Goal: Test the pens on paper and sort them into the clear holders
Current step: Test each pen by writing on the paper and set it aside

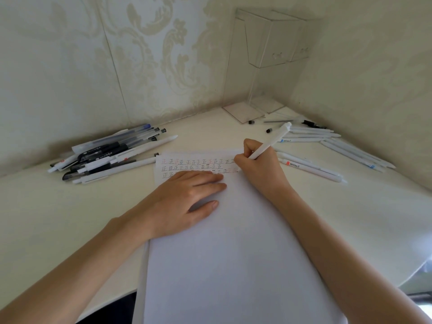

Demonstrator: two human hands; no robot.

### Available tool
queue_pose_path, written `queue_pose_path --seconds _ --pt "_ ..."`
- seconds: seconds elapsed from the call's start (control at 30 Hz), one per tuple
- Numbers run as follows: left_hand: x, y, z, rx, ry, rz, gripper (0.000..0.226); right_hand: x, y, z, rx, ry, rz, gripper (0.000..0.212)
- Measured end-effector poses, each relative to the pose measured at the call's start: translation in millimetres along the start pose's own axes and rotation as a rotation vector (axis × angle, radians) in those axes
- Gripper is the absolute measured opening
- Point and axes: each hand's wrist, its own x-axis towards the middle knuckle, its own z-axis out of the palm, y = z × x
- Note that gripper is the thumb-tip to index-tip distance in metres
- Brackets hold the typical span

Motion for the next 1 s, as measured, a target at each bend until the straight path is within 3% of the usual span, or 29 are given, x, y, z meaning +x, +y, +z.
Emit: queue_pose_path --seconds 0.17,0.3,0.4,0.57,0.8,0.9,1.0 --pt "1.2 1.7 -2.3 -0.011 0.136 -0.005 0.042 -2.5 -1.9 -2.9 0.067 0.017 -0.016 0.028" --pt "-1.1 3.2 -11.0 -0.276 0.285 -0.140 0.044 -3.6 1.3 0.9 -0.032 -0.003 -0.133 0.009" --pt "-2.9 5.5 -14.6 -0.378 0.211 -0.111 0.052 -2.7 -1.4 -1.6 0.040 -0.081 -0.120 0.044" --pt "-1.1 6.1 -13.8 -0.377 0.131 -0.031 0.067 -4.1 -7.0 2.0 0.297 -0.200 -0.104 0.035" --pt "0.6 2.2 -8.0 -0.282 0.222 0.050 0.057 -3.2 -4.7 2.0 0.261 -0.272 -0.096 0.042" --pt "0.6 -1.8 -14.2 -0.314 0.317 -0.096 0.055 3.5 1.1 -10.1 0.037 -0.054 -0.122 0.050" --pt "0.3 -12.7 -19.3 -0.236 0.523 -0.237 0.039 14.2 17.4 -34.3 -0.457 0.259 -0.026 0.042"
